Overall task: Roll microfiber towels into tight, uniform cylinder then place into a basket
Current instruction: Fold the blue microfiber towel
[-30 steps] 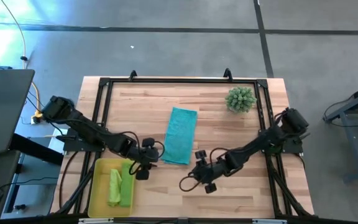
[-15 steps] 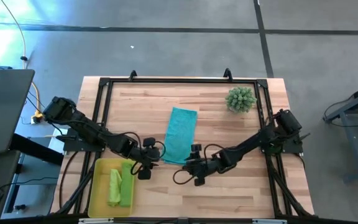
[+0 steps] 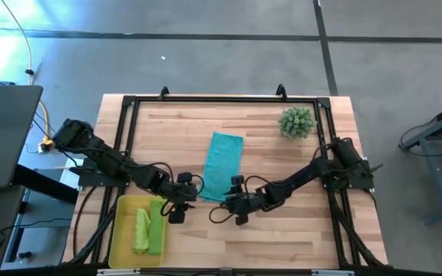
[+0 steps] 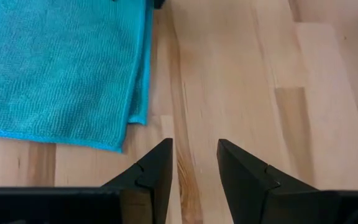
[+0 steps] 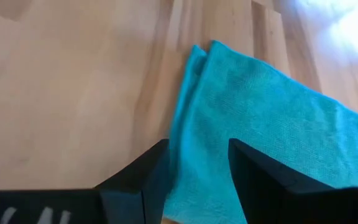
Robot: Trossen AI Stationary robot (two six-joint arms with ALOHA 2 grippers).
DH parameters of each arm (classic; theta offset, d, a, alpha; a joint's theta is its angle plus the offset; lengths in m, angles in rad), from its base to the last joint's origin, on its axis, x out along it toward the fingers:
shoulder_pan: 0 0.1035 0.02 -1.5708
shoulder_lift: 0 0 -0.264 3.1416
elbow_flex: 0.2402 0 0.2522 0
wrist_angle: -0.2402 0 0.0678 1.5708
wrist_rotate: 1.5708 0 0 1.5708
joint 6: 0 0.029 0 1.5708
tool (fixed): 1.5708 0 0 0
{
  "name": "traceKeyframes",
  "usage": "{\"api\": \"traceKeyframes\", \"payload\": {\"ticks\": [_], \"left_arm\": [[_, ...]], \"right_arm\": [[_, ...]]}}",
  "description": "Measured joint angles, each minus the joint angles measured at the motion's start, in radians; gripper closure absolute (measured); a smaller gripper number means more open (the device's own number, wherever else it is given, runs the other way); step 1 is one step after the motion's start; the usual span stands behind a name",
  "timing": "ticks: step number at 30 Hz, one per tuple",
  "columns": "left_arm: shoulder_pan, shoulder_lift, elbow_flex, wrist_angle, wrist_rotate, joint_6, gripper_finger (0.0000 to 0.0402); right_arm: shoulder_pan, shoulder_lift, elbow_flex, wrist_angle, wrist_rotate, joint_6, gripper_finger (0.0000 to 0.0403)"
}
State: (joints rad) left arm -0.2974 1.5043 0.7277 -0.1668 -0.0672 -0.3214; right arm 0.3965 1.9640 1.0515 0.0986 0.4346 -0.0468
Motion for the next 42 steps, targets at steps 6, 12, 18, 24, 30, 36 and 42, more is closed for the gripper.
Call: {"api": "traceKeyframes", "payload": {"ticks": [6,12,18,24,30,36,42], "left_arm": [[0.0,0.0,0.0,-0.001,0.004,0.005,0.0284],[0.0,0.0,0.0,-0.002,0.004,0.018,0.0284],[0.0,0.0,0.0,-0.014,0.004,0.018,0.0284],[0.0,0.001,0.0,-0.036,0.004,0.018,0.0284],[0.0,0.001,0.0,-0.051,0.004,0.018,0.0284],[0.0,0.001,0.0,-0.055,0.004,0.018,0.0284],[0.0,0.001,0.0,-0.06,0.004,0.018,0.0284]], "right_arm": [[-0.004,0.0,0.0,-0.009,0.007,-0.043,0.0247],[-0.004,0.0,0.0,-0.034,-0.007,-0.025,0.0247],[-0.004,0.0,0.0,-0.05,-0.007,-0.014,0.0255],[-0.01,0.0,0.0,-0.093,-0.015,-0.006,0.0303],[-0.008,0.0,0.0,-0.088,-0.021,0.014,0.0371],[-0.008,0.0,0.0,-0.064,-0.011,0.057,0.0399],[0.02,-0.03,0.001,-0.063,0.044,0.103,0.0402]]}}
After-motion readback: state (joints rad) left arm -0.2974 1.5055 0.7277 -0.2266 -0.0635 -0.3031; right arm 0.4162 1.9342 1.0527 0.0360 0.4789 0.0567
